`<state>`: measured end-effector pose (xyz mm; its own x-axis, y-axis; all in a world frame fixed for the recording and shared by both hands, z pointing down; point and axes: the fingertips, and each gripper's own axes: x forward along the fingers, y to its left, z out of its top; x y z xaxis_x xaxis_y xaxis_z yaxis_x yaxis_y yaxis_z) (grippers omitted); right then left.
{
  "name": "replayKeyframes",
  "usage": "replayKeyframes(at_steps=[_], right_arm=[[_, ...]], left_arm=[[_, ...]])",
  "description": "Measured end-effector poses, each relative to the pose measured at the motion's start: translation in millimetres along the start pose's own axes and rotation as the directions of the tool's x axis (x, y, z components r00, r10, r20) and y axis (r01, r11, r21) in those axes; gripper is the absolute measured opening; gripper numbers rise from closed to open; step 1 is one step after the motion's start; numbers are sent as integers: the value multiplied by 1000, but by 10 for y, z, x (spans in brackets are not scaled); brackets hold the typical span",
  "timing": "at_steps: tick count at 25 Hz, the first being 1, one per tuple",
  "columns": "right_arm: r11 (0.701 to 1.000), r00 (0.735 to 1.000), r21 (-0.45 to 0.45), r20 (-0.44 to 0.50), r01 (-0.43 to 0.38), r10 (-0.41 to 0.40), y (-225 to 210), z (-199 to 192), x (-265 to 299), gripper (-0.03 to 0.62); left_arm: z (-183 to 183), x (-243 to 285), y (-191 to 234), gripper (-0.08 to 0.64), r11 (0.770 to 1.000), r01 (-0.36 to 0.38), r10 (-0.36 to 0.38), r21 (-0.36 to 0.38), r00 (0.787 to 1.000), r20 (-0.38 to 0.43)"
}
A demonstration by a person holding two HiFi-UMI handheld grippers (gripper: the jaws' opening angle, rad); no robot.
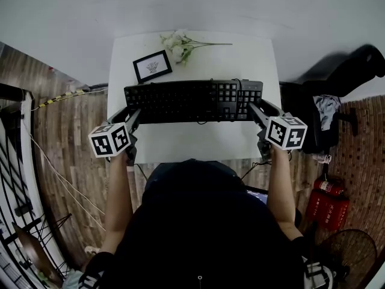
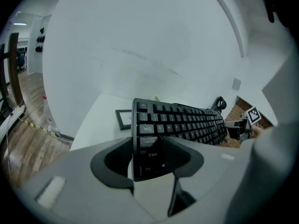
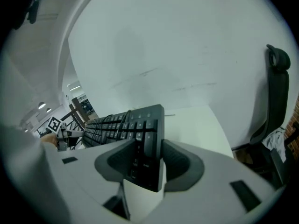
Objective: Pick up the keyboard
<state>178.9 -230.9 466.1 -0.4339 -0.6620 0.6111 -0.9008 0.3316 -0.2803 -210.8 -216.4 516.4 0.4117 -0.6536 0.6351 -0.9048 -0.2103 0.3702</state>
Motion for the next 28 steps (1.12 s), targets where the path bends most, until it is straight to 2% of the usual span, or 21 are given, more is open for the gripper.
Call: replayKeyframes(at_steps=[5, 11, 15, 19, 23, 28], right_arm=[[998, 991, -55, 131, -11, 18, 89, 372, -209, 192], [992, 956, -127, 288, -20, 56, 172, 804, -432, 192], [984, 921, -178, 380, -23, 90, 228, 1076, -592, 192], [974, 877, -225, 464, -20, 125, 161, 1259, -806, 192], [963, 839, -270, 520, -14, 158, 192, 1361, -978, 191], [951, 802, -310, 568, -3, 187, 244, 1374, -1148, 190]], left_arm=[[443, -266, -169, 215, 997, -21, 11, 76, 990, 138], [917, -571, -367, 215, 986, -62, 14, 152, 955, 297], [1174, -785, -508, 215, 977, -94, 11, 191, 918, 397], [1322, -937, -755, 215, 965, -131, 1, 227, 869, 495], [1371, -1133, -901, 215, 955, -165, -5, 246, 821, 571], [1314, -1331, -1018, 215, 945, -198, -10, 259, 775, 631]])
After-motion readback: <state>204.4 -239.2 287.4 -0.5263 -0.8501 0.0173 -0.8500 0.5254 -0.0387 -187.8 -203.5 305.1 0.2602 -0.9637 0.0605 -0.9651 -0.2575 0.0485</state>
